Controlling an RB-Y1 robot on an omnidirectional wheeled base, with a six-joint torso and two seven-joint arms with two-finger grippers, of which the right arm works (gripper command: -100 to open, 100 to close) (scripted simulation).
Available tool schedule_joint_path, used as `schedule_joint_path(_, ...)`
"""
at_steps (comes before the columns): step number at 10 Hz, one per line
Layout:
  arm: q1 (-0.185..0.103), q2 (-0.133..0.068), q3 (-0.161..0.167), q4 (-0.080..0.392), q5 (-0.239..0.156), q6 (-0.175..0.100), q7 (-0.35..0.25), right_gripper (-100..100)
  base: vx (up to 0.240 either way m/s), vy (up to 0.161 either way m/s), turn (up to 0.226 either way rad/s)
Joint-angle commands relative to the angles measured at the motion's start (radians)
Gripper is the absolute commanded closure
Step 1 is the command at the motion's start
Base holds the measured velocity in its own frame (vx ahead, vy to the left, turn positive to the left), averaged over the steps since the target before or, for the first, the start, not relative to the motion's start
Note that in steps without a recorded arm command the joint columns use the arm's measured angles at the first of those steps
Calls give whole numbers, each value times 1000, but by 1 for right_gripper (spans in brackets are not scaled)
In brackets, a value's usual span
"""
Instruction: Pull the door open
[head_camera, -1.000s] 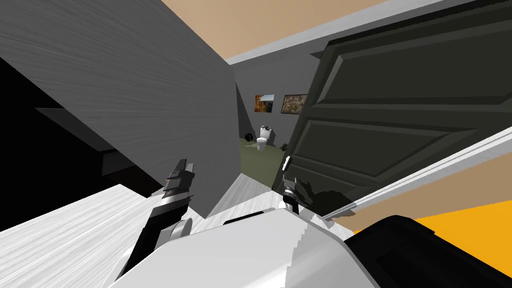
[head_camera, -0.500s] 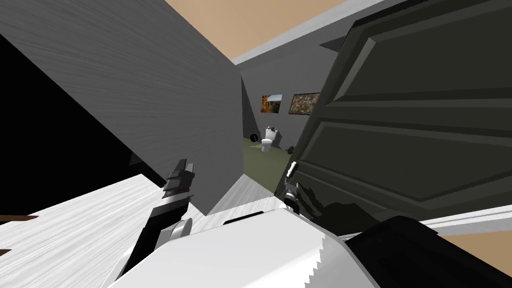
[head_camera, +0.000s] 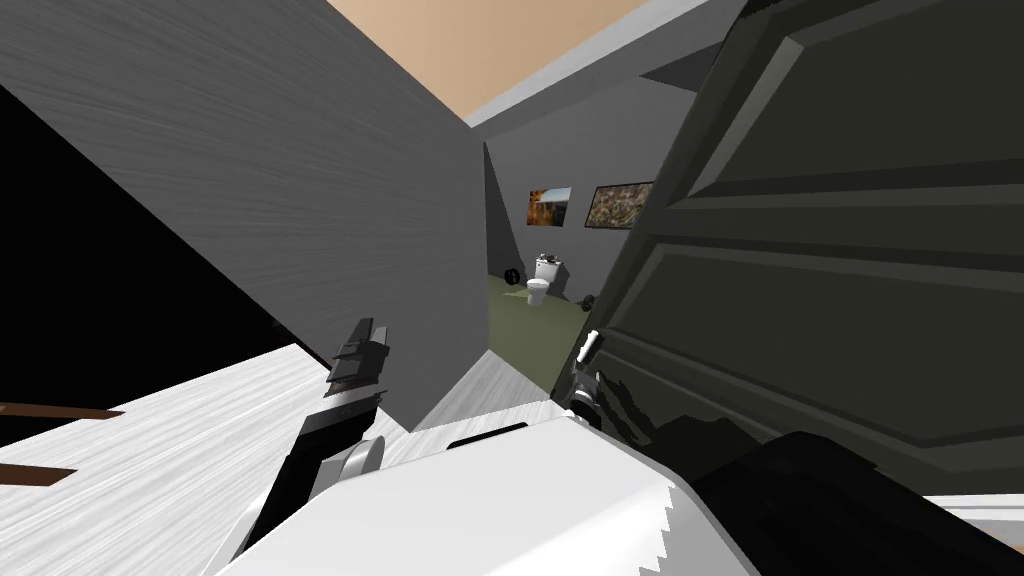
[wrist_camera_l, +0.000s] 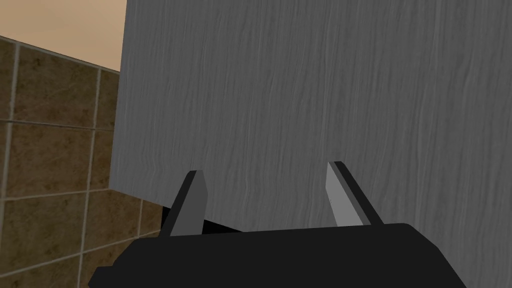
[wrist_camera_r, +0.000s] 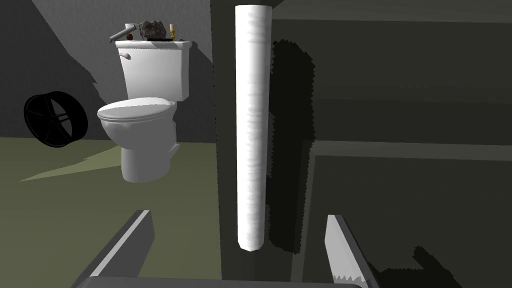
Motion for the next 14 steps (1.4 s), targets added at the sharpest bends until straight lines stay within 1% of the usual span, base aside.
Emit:
schedule_joint_path(1,4,-8,-10,10,17,4,-29,-100,185,17,-17)
schedule_joint_path(2,9,-17,-21,18,36,9,-56,-100,193,21,-25)
schedule_joint_path(4,14,-27,-33,27,56,15,-86,-100,140,1,-17)
schedule_joint_path(5,19,-37,-46,37,78,21,-118,-100,130,-30,-30)
schedule_joint_path(7,25,-48,-59,47,100,27,-149,-100,107,-45,-19)
schedule_joint_path(8,30,-57,-72,57,120,33,-179,-100,139,-69,-27)
schedule_joint_path(10,37,-69,-87,68,145,40,-215,-100,132,-81,-17)
schedule_joint_path(11,39,-75,-93,73,156,43,-231,-100,128,-118,-16)
schedule_joint_path(12,37,-69,-88,71,149,38,-218,-100,56,-56,7)
schedule_joint_path(13,37,-69,-88,71,149,38,-218,100,-6,7,-2)
schedule_joint_path(14,37,-69,-88,71,149,38,-218,100,-26,6,-54)
